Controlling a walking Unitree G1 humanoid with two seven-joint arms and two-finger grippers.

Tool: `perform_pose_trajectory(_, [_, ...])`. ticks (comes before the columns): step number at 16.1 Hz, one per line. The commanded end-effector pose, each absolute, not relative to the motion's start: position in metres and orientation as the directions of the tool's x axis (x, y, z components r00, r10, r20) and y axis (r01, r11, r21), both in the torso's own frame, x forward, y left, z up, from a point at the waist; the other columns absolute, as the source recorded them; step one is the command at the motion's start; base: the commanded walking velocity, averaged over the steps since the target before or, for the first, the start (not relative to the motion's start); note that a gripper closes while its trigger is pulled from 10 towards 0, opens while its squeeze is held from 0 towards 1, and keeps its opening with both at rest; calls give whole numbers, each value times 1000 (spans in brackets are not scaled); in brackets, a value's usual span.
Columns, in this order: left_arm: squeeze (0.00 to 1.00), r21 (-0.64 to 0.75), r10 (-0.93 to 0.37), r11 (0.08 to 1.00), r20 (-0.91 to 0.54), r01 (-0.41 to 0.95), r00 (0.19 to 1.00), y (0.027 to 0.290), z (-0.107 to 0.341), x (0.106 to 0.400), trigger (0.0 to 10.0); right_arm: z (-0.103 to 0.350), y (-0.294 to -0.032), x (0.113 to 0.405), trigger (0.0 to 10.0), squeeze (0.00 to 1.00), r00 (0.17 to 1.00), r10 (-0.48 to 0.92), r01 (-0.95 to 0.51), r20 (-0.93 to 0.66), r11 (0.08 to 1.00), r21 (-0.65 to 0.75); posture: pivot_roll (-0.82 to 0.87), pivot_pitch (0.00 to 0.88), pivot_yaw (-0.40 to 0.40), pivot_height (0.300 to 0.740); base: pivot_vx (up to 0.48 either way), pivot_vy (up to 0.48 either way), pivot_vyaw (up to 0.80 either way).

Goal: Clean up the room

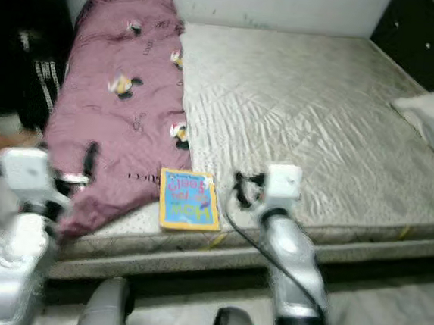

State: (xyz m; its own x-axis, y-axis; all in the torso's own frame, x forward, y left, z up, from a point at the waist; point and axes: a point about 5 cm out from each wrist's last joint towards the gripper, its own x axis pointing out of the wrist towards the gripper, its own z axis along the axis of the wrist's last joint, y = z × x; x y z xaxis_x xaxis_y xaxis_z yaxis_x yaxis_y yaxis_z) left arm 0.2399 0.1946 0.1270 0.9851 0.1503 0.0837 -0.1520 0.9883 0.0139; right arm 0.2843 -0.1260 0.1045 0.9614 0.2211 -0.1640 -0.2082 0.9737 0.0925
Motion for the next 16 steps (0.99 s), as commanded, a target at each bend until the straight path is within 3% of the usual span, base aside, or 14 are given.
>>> perform_pose_trajectory(1, [0, -2, 115, 993, 94, -115, 989, 185, 130, 242, 10000, 105, -138, 284, 10000, 0, 968, 186, -176, -167, 982, 72, -39, 0, -38, 642, 480, 0, 0])
perform_pose_trajectory(6, [0, -2, 121, 993, 82, -121, 989, 185, 128, 242, 10000, 105, -138, 282, 10000, 0, 968, 185, -175, -168, 982, 73, -40, 3, -38, 642, 462, 0, 0])
perform_pose_trajectory(10, [0, -21, 102, 994, -21, -103, 995, 180, 114, 250, 10000, 107, -139, 281, 10000, 0, 968, 185, -175, -170, 982, 70, -39, 25, -48, 642, 0, 0, 0])
perform_pose_trajectory(11, [0, -88, 94, 991, -37, -97, 995, 178, 112, 257, 10000, 107, -139, 280, 10000, 0, 967, 186, -175, -173, 982, 74, -45, 33, -48, 642, 0, 0, 0])
perform_pose_trajectory(16, [0, -153, 75, 984, -87, -88, 993, 171, 109, 281, 10000, 107, -147, 269, 10000, 0, 967, 167, -153, -194, 985, 81, -80, 64, -41, 587, 0, 0, 0])
